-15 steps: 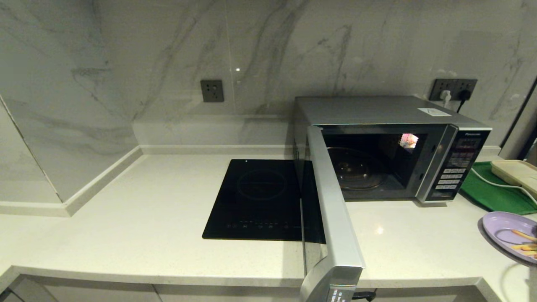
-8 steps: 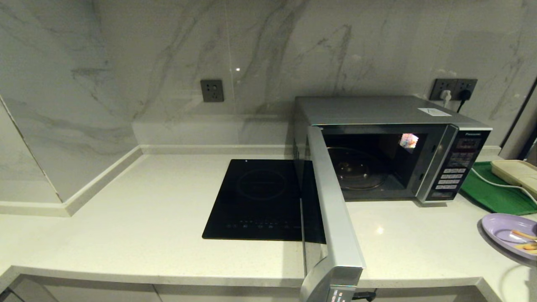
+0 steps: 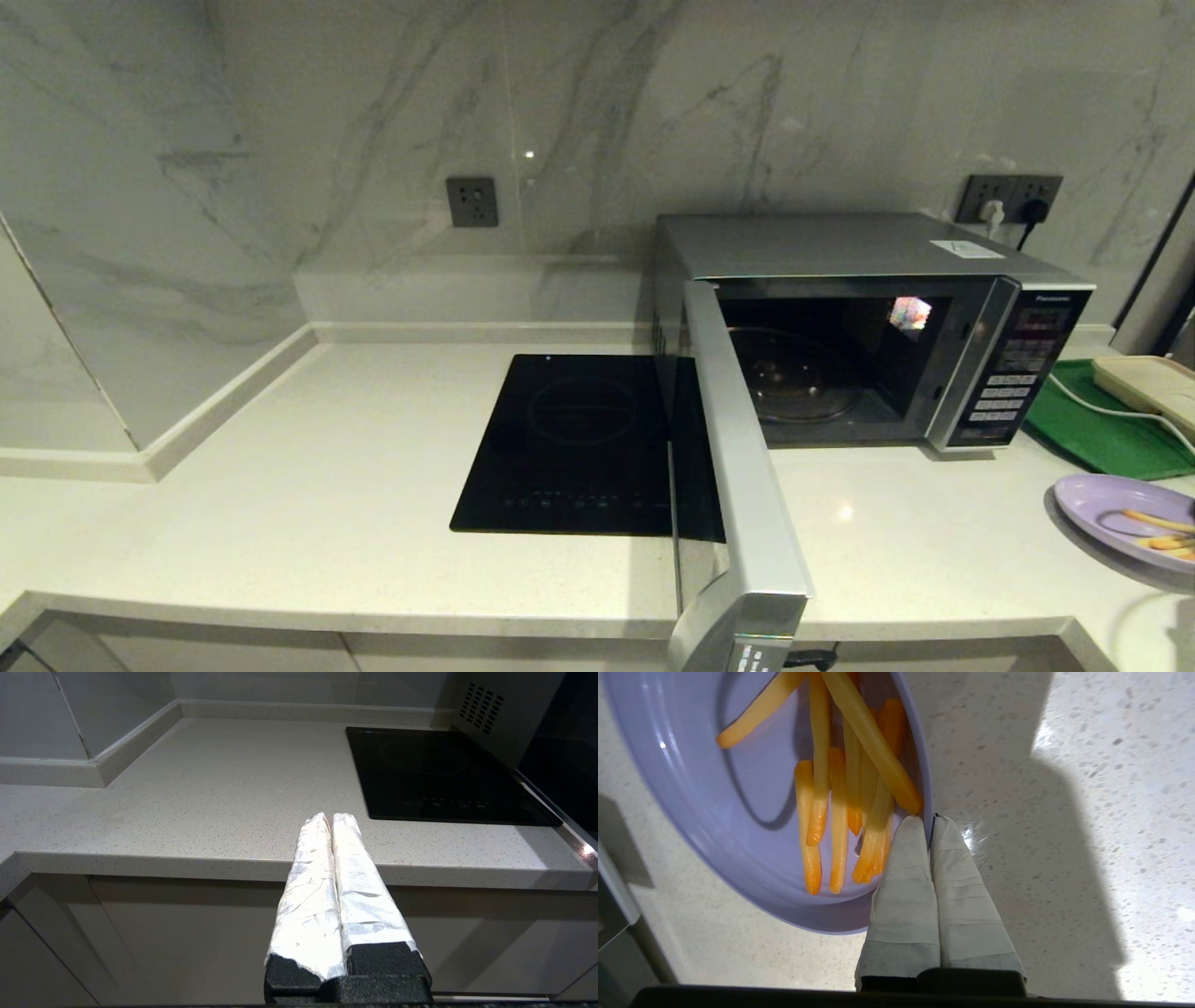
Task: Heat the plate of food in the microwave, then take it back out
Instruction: Put the plate in the microwave oven
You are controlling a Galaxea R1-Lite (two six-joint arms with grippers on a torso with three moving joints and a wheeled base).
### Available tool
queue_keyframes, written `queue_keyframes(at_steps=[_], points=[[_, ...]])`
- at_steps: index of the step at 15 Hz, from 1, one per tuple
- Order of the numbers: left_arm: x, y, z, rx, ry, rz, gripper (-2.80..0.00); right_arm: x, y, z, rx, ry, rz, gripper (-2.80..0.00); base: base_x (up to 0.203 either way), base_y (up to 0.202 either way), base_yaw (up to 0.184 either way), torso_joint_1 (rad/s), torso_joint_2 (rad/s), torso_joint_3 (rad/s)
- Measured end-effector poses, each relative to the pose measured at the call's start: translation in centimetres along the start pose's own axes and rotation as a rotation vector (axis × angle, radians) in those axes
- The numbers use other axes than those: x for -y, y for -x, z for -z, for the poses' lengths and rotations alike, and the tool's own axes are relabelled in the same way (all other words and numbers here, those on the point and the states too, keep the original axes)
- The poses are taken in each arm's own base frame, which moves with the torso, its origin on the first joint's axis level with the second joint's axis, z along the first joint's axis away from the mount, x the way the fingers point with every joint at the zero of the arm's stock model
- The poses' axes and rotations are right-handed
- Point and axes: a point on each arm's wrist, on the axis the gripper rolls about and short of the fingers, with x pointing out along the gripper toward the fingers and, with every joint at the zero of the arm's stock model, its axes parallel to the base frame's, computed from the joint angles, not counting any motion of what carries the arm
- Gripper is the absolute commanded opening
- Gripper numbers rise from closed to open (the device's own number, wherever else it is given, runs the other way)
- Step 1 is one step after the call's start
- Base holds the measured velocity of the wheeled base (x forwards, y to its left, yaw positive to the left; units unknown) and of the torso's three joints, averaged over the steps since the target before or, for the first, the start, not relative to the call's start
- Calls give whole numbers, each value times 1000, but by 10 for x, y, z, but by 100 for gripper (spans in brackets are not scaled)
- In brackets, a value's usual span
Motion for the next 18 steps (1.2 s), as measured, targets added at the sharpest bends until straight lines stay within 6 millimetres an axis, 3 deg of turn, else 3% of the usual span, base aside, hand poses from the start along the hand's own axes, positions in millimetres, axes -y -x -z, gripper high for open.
queue_keyframes(at_steps=[8, 18], points=[[0, 0, 0, 0, 0, 0, -280, 1, 13, 6, -20, 30, -63, -280, 0, 0, 0, 0, 0, 0], [0, 0, 0, 0, 0, 0, -280, 4, 34, 17, -63, 191, -187, -280, 0, 0, 0, 0, 0, 0]])
